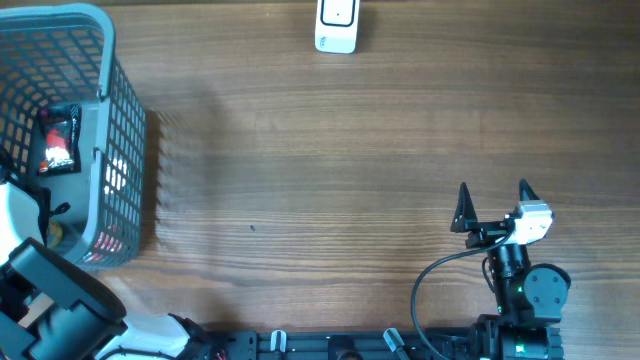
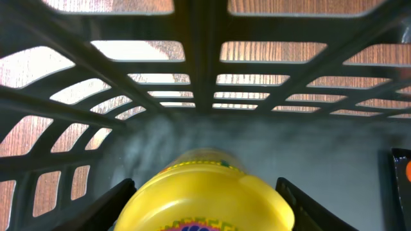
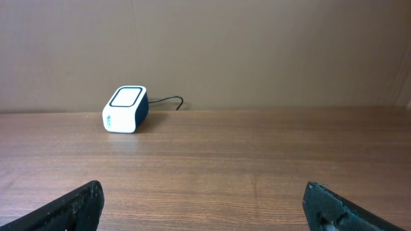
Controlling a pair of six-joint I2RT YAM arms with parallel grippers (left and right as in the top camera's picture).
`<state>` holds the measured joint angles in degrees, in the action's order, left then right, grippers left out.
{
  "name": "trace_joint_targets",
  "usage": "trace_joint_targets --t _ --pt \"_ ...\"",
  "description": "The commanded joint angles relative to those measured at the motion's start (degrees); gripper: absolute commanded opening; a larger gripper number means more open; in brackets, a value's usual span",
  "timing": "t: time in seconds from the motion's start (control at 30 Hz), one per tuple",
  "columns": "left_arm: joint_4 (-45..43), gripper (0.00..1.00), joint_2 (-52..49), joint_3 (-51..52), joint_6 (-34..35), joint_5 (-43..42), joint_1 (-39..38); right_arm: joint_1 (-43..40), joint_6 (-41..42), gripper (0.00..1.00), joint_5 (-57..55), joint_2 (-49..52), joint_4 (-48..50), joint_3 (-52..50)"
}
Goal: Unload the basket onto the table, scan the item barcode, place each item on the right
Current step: 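Close the left gripper on the yellow jar lid inside the basket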
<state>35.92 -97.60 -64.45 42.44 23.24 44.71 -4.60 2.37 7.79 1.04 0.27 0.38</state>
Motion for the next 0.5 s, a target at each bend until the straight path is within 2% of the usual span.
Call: trace_joint_targets --t 0.0,0.2,0.3,0.47 --pt "-0.13 0.57 -0.76 0.50 0.07 1.25 0.15 -0.31 0.72 0.99 -0.52 -0.46 0.20 -0.09" --pt "-0.11 0.43 -0.76 0.50 0.04 1.25 0.15 -0.31 0.72 1.00 -0.52 -0.46 0.20 -0.09" --pt "-0.11 0.39 -0.76 0.50 0.04 1.25 0.15 -0.31 0.72 1.00 -0.52 -0.46 0.20 -0.09" --pt "0.20 0.40 -0.76 0.50 0.04 1.25 0.15 -0.31 0.70 1.00 -0.52 -0.46 0.20 -0.09"
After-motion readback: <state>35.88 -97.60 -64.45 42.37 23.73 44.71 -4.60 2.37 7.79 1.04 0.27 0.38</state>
